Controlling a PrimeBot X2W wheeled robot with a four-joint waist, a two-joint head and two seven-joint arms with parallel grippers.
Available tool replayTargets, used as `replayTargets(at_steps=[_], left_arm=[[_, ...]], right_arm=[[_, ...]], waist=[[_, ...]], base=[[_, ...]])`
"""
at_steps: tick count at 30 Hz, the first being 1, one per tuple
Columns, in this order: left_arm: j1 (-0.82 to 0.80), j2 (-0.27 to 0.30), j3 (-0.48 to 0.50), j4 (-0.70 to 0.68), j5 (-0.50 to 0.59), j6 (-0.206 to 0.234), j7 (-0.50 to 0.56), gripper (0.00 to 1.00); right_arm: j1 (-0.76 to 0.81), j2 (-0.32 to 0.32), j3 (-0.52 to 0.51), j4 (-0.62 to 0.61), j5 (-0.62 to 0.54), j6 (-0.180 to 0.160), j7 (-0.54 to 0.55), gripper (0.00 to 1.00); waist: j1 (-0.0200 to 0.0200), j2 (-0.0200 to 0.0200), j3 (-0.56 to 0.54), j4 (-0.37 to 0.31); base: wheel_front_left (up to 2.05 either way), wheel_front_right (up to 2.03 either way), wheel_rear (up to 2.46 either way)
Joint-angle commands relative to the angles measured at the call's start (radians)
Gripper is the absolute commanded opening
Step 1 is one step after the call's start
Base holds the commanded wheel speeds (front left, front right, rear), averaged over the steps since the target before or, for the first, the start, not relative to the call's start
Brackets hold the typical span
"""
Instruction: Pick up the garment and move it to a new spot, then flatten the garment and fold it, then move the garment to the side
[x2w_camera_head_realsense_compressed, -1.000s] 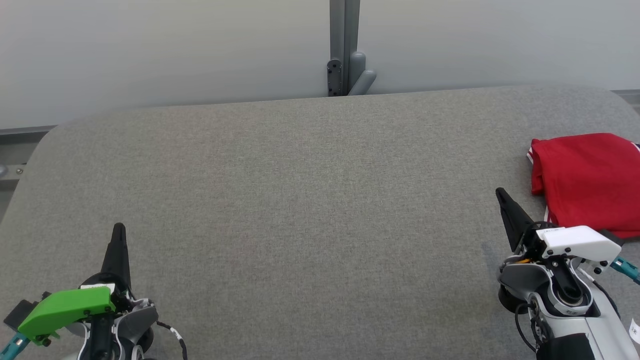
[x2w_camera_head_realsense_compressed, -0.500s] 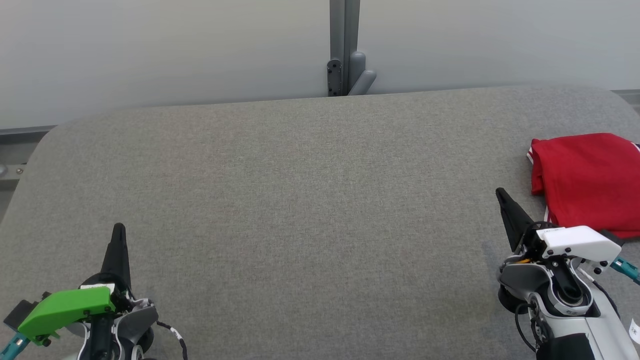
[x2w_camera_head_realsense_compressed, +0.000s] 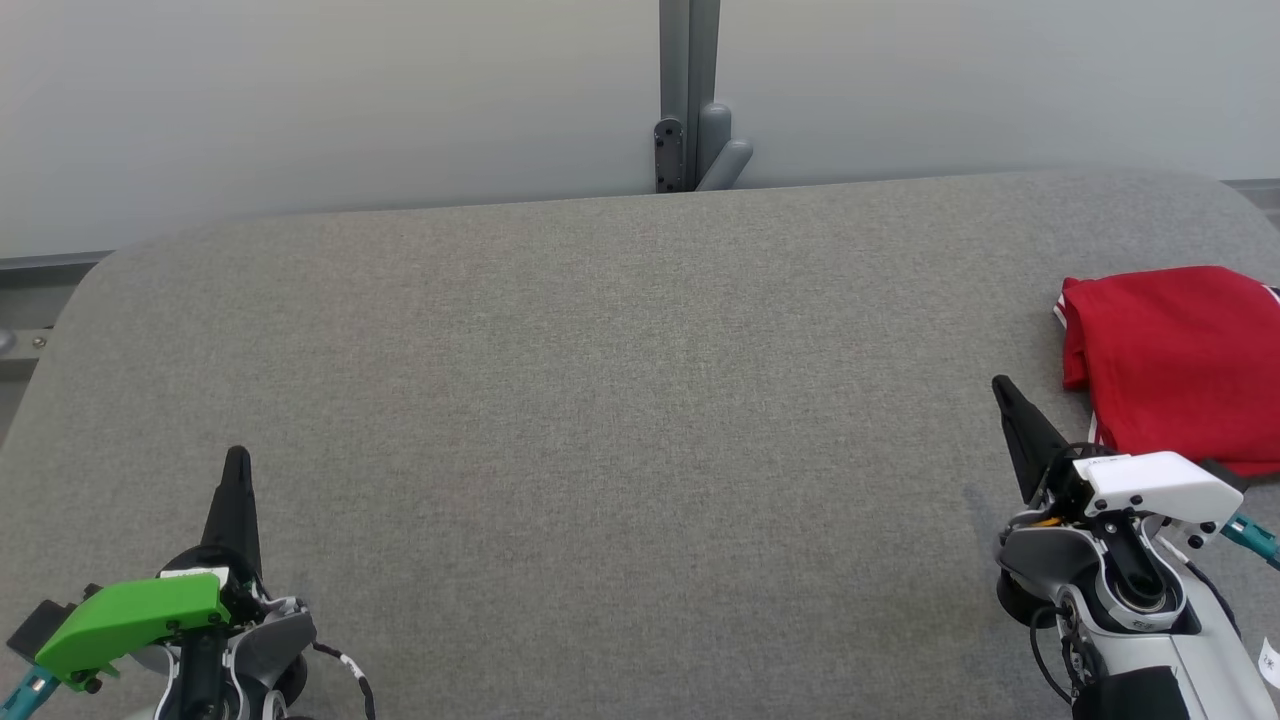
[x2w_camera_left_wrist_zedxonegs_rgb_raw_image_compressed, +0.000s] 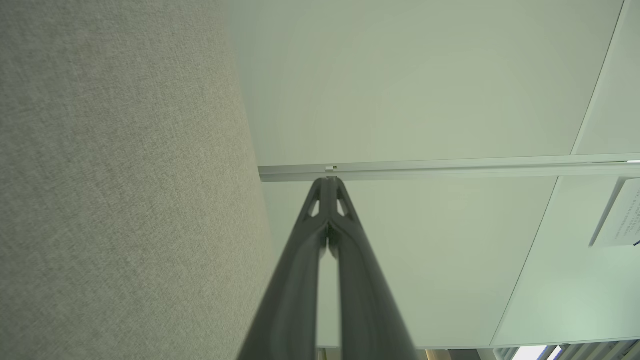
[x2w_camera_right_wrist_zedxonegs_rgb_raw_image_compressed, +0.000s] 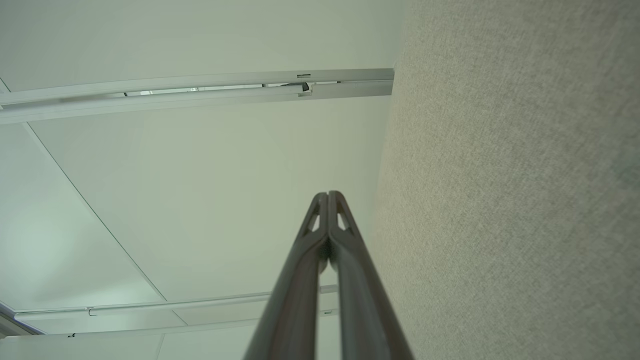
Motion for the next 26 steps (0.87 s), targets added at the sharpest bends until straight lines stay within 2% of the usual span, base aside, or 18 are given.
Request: replayTargets(at_steps=[1, 26], left_arm=[[-0.018, -0.001, 0.004, 0.002, 0.005, -0.005, 0.003, 0.0], [-0.019, -0.004, 0.01, 0.002, 0.009, -0.005, 0.008, 0.0]], right_arm=[[-0.011, 0.0, -0.002, 0.0, -0.002, 0.0, 0.006, 0.0], [-0.011, 0.002, -0.006, 0.0, -0.006, 0.0, 0.007, 0.0]], waist=[[0.0, -0.0001, 0.0, 0.0], [0.0, -0.0001, 0.0, 0.0]], base=[[0.0, 0.0, 0.0], [0.0, 0.0, 0.0]])
